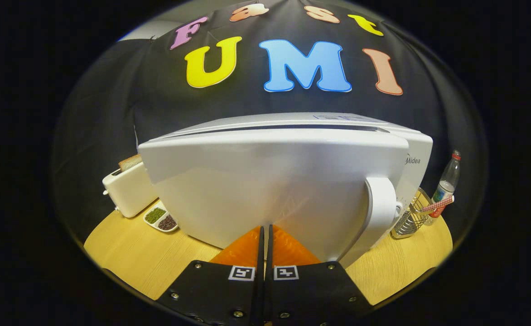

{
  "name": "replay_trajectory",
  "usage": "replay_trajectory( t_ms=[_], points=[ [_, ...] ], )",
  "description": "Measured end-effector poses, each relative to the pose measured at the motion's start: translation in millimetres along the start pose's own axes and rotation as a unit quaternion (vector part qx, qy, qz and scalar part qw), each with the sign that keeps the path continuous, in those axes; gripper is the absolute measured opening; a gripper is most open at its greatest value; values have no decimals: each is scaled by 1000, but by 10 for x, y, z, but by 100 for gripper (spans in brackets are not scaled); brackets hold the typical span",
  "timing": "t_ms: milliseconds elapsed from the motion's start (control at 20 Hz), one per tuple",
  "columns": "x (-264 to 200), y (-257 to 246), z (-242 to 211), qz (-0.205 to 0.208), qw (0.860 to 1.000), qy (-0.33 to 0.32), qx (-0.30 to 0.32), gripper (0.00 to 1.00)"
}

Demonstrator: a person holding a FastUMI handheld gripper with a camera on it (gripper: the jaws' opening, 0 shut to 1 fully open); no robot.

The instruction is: Open the microwave, put the food inside, and close the microwave door.

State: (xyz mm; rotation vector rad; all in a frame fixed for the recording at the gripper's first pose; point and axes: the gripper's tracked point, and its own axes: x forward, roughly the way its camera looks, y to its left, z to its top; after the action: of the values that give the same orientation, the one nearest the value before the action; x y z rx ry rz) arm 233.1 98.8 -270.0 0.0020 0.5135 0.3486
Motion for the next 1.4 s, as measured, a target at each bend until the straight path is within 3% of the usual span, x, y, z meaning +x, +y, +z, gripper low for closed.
replay_trajectory(
  t_ms=[100, 250, 550, 650, 700, 750, 800, 900, 1150, 1400],
  points=[
    [38, 3, 6, -2, 1000, 5, 9, 1],
    [59, -5, 24, -11, 999, -8, -29, 1],
    [-1, -13, 72, -28, 999, -2, -17, 1],
    [-185, 94, 219, -23, 999, -23, -26, 11],
    [-304, 153, 263, -15, 999, -32, -30, 11],
    [-433, 245, 317, -4, 999, -41, -28, 20],
    [-522, 308, 367, 3, 998, -53, -27, 38],
    [-779, 362, 505, -2, 996, -82, -27, 95],
    [-1446, 547, 825, -8, 988, -150, -26, 96],
    [-2045, 664, 854, -18, 983, -183, -27, 96]
  ],
)
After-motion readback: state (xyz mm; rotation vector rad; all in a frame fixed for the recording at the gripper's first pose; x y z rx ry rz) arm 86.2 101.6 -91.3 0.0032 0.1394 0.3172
